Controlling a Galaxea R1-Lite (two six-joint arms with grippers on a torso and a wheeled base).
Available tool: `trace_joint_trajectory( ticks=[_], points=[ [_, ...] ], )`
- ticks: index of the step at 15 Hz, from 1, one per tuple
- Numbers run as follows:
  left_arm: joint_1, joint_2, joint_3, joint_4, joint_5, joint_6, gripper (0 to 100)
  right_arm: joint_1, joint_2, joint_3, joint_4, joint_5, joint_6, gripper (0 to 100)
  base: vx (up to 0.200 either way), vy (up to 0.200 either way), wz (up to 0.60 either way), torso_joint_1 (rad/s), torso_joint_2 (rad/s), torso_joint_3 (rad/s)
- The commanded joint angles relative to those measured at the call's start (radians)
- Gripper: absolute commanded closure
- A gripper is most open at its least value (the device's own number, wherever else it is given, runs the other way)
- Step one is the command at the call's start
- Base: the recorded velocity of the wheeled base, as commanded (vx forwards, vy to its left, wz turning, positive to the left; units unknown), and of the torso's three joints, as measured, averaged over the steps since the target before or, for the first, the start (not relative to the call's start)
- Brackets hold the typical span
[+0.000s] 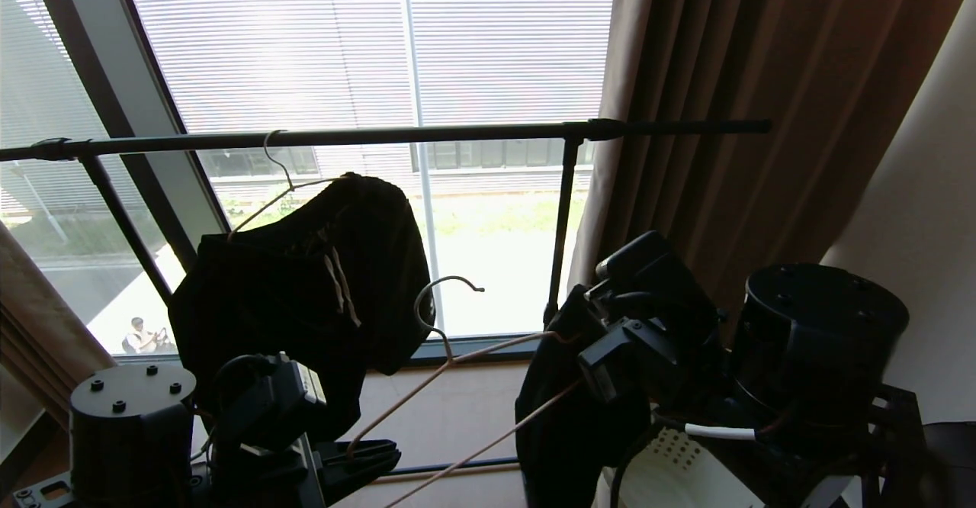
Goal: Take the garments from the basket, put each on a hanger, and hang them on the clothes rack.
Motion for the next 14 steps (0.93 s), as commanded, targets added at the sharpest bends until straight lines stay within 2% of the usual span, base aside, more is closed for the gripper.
trace_joint_trajectory(
  ticks=[1,5,10,12,14],
  points=[
    [-0.033,0.009,0.013,-0.004,0.0,0.0,100,0.039,0.031,-0.031,-0.002,-0.002,0.0,100,0.0,0.0,0.0,0.0,0.0,0.0],
    [-0.039,0.036,0.011,-0.008,0.0,0.0,100,0.074,0.029,-0.035,-0.002,-0.003,0.006,100,0.0,0.0,0.0,0.0,0.0,0.0],
    [-0.039,0.127,0.04,-0.137,0.004,-0.003,100,0.151,0.034,-0.054,0.0,-0.008,0.032,100,0.0,0.0,0.0,0.0,0.0,0.0],
    [-0.039,0.133,0.042,-0.149,0.004,-0.003,100,0.157,0.036,-0.054,0.0,-0.008,0.035,100,0.0,0.0,0.0,0.0,0.0,0.0],
    [-0.036,0.137,0.04,-0.155,0.004,-0.009,100,0.206,0.037,-0.077,0.006,-0.009,0.054,100,0.0,0.0,0.0,0.0,0.0,0.0]
  ],
)
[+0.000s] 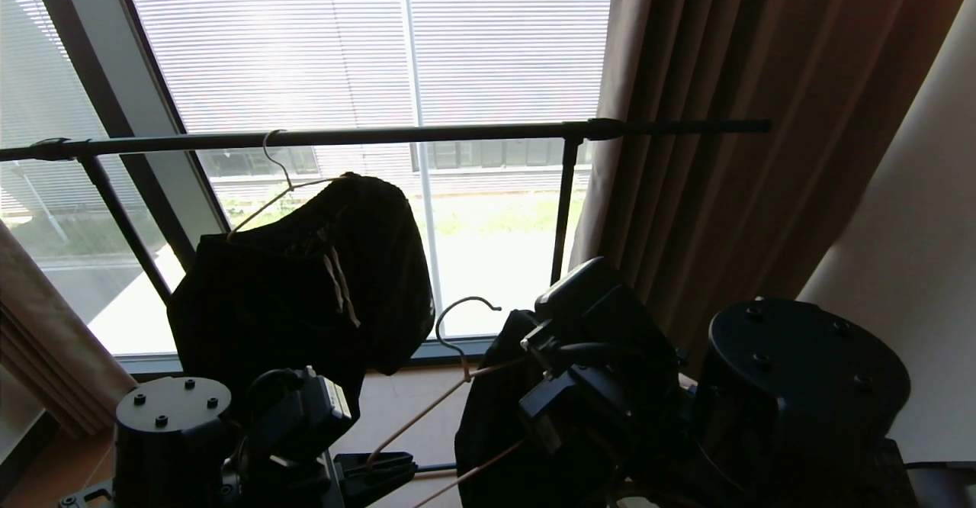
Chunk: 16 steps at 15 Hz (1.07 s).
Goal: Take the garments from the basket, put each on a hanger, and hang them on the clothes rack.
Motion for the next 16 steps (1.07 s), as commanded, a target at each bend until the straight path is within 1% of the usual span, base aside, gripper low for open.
trace_joint_trajectory(
  ticks=[1,7,10,11,12,16],
  points=[
    [0.001,0.012,0.0,0.0,0.0,0.0,100,0.038,0.004,-0.017,0.001,-0.001,0.007,100,0.0,0.0,0.0,0.0,0.0,0.0],
    [0.003,0.018,-0.001,-0.002,0.002,0.0,100,0.073,0.003,-0.026,0.001,-0.007,0.025,100,0.0,0.0,0.0,0.0,0.0,0.0],
    [0.004,0.017,-0.001,-0.003,0.002,-0.002,100,0.073,0.003,-0.023,0.001,-0.034,0.025,100,0.0,0.0,0.0,0.0,0.0,0.0],
    [0.006,0.015,-0.003,-0.003,0.0,-0.002,100,0.067,0.001,-0.017,0.001,-0.045,0.025,100,0.0,0.0,0.0,0.0,0.0,0.0],
    [0.009,0.012,-0.001,-0.006,0.0,-0.002,100,0.038,-0.01,0.005,-0.002,-0.062,0.025,100,0.0,0.0,0.0,0.0,0.0,0.0],
    [0.009,0.015,0.017,-0.072,0.0,-0.006,100,-0.008,-0.034,0.029,-0.002,-0.062,0.025,100,0.0,0.0,0.0,0.0,0.0,0.0]
  ],
)
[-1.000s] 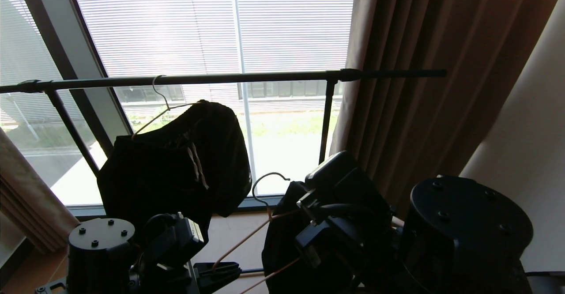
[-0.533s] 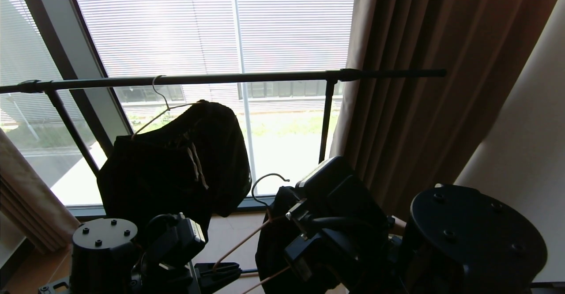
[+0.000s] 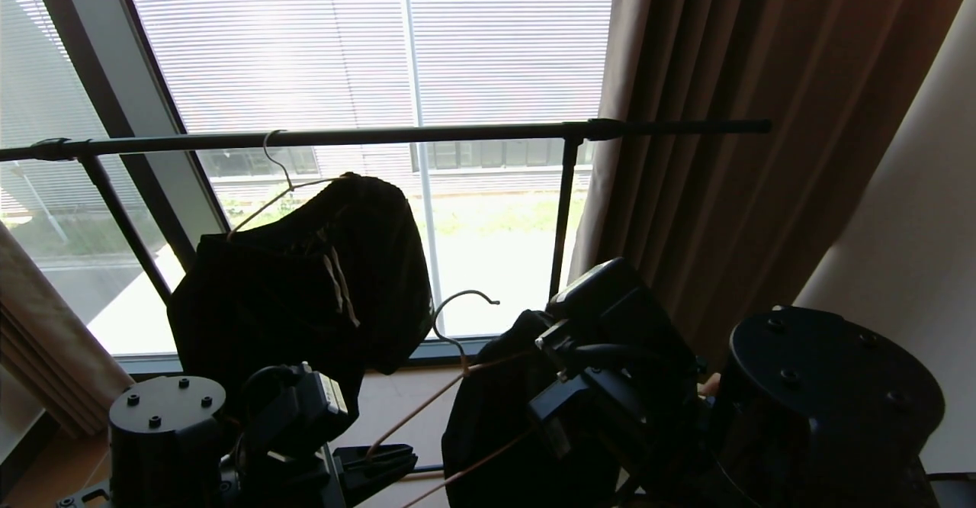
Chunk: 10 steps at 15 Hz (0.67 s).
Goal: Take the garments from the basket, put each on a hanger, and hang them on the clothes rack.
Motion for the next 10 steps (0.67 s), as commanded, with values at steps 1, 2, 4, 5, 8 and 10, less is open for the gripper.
trace_joint_trajectory(
  ticks=[1,2,4,5,8,10],
  points=[
    [0.0,0.0,0.005,-0.004,0.0,0.0,100,-0.012,-0.009,0.003,-0.002,0.0,0.0,100,0.0,0.0,0.0,0.0,0.0,0.0],
    [0.0,-0.001,0.005,-0.004,0.0,0.0,100,-0.014,-0.006,-0.001,0.0,0.0,0.0,0,0.0,0.0,0.0,0.0,0.0,0.0],
    [0.0,-0.004,0.005,-0.008,0.0,0.0,100,-0.014,0.004,-0.009,-0.002,0.0,0.0,0,0.0,0.0,0.0,0.0,0.0,0.0],
    [0.0,-0.003,0.011,-0.022,0.0,0.0,100,-0.014,0.017,-0.012,-0.002,-0.002,0.0,0,0.0,0.0,0.0,0.0,0.0,0.0],
    [-0.005,0.002,0.039,-0.097,-0.002,0.0,100,-0.03,0.041,-0.043,-0.002,-0.002,0.0,0,0.0,0.0,0.0,0.0,0.0,0.0],
    [-0.008,0.0,0.044,-0.099,-0.003,0.003,100,-0.037,0.055,-0.069,0.001,-0.002,0.0,0,0.0,0.0,0.0,0.0,0.0,0.0]
  ],
)
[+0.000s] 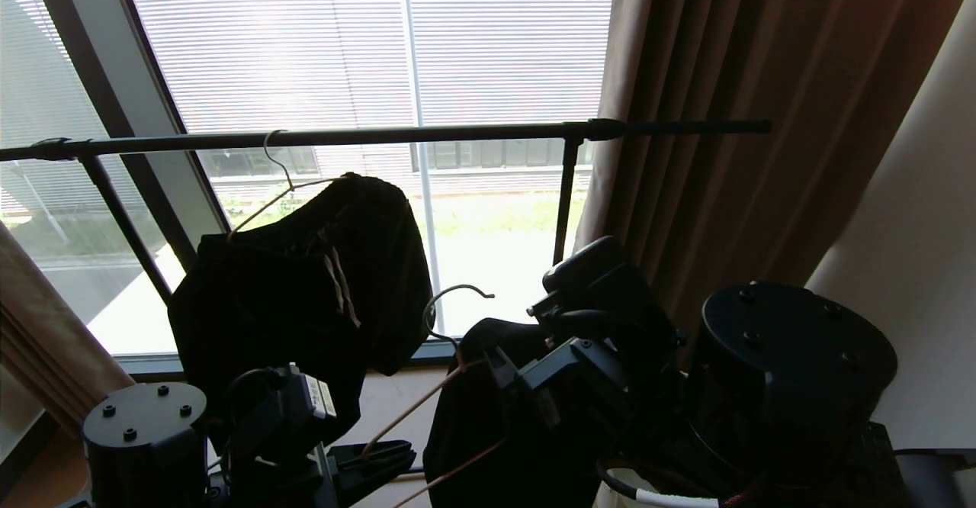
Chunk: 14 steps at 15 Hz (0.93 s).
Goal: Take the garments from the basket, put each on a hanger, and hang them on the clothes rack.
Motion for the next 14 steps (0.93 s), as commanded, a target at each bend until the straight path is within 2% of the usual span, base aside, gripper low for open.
trace_joint_trajectory(
  ticks=[1,3,14],
  points=[
    [-0.001,0.0,0.007,-0.001,-0.001,0.001,100,-0.011,0.03,-0.032,0.001,-0.001,-0.002,0,0.0,0.0,0.0,0.0,0.0,0.0],
    [-0.001,-0.001,0.005,-0.002,-0.001,0.001,100,-0.017,0.052,-0.059,0.001,-0.021,-0.003,0,0.0,0.0,0.0,0.0,0.0,0.0],
    [0.059,0.029,-0.024,-0.027,0.002,-0.002,100,-0.011,0.023,-0.026,0.006,-0.023,-0.006,0,0.0,0.0,0.0,0.0,0.0,0.0]
  ],
)
